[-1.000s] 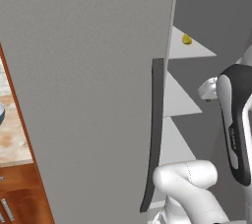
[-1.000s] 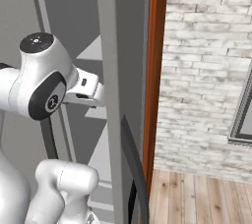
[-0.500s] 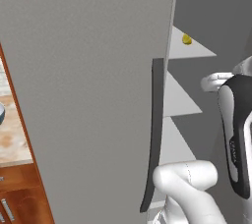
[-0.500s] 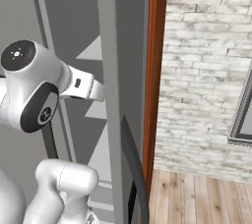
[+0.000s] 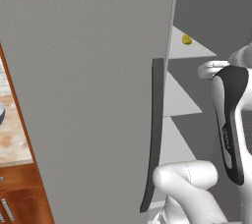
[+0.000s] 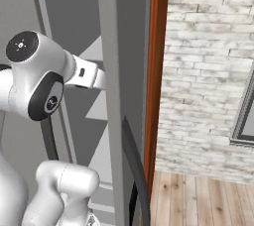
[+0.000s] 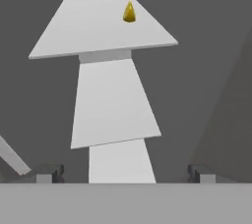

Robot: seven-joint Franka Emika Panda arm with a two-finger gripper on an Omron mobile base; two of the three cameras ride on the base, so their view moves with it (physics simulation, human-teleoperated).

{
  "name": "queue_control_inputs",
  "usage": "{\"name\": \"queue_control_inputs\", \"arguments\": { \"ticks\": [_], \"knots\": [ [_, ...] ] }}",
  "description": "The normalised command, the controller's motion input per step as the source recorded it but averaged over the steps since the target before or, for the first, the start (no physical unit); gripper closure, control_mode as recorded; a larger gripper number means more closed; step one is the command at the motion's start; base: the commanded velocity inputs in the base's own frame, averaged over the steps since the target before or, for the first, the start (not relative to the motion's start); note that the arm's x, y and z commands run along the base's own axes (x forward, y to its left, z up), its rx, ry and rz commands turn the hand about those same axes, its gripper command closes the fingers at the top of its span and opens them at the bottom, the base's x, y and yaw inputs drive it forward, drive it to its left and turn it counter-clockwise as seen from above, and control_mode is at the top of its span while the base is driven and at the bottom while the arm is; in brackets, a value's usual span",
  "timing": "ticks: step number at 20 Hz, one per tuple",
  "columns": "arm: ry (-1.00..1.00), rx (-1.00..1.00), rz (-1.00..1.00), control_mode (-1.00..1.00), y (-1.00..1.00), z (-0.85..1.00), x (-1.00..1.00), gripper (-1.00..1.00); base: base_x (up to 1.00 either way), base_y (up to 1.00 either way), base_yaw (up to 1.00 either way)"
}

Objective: Take the squash, bell pepper, and lemon wedge from the freezer and place them in the bowl on the counter.

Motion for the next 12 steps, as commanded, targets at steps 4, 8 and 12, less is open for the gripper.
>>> {"name": "queue_control_inputs", "arguments": {
  "ticks": [4,8,12],
  "knots": [
    [0.0,0.0,0.0,-1.0,0.0,0.2,0.56,-1.0,0.0,0.0,0.0],
    [0.0,0.0,0.0,-1.0,0.01,0.08,0.82,-1.0,0.0,0.0,0.0],
    [0.0,0.0,0.0,-1.0,0.0,0.0,0.83,-1.0,0.0,0.0,0.0]
  ]
}}
